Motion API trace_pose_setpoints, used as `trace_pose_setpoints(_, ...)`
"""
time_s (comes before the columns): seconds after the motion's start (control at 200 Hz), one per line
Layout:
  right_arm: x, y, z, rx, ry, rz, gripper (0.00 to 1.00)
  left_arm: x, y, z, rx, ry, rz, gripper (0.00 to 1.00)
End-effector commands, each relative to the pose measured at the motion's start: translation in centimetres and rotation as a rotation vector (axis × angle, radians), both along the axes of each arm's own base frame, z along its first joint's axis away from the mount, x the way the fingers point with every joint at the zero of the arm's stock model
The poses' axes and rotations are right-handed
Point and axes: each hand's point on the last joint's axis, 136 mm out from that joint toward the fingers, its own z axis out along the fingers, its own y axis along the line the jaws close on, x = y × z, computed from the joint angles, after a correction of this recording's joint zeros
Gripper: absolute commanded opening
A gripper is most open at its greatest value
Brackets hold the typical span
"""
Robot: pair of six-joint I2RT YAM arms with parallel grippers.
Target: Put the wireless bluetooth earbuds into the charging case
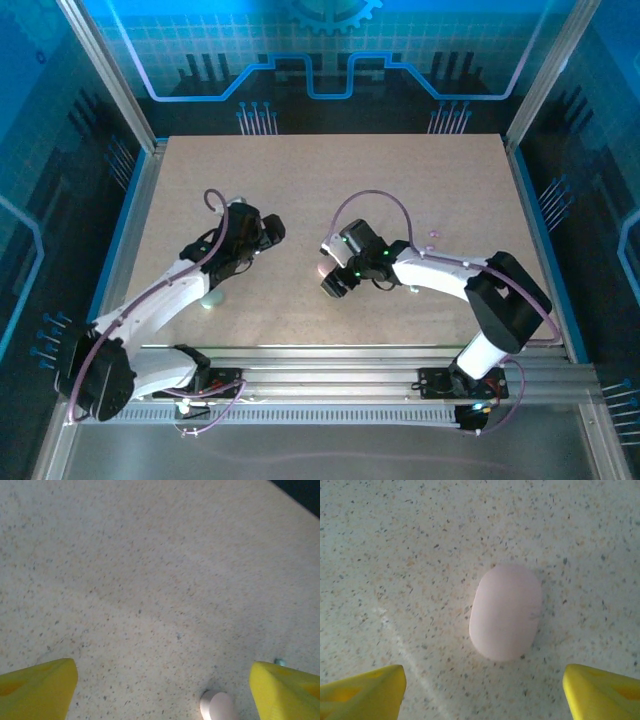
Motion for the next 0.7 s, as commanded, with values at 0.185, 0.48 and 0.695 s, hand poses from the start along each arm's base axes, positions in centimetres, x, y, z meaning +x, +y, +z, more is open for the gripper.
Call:
trace_pose_setpoints(0.185, 2.0, 2.2, -1.5, -0.025, -0.142, 0.126, 0.79, 0.4, -0.1, 3.1, -0.011, -0.267, -0.068, 0.9)
trace_pose_setpoints(0.48, 2.4, 2.5, -3.3, -0.009, -0.14, 0.166, 0.64, 0.4, -0.3, 3.5, 0.007, -0.285, -0.103, 0.91)
trace_pose_setpoints(0.695, 2.1, 2.5, -2.9, 0.027, -0.133, 0.193, 0.46, 0.5, -1.1, 3.6, 0.056, -0.293, -0.179, 0.9)
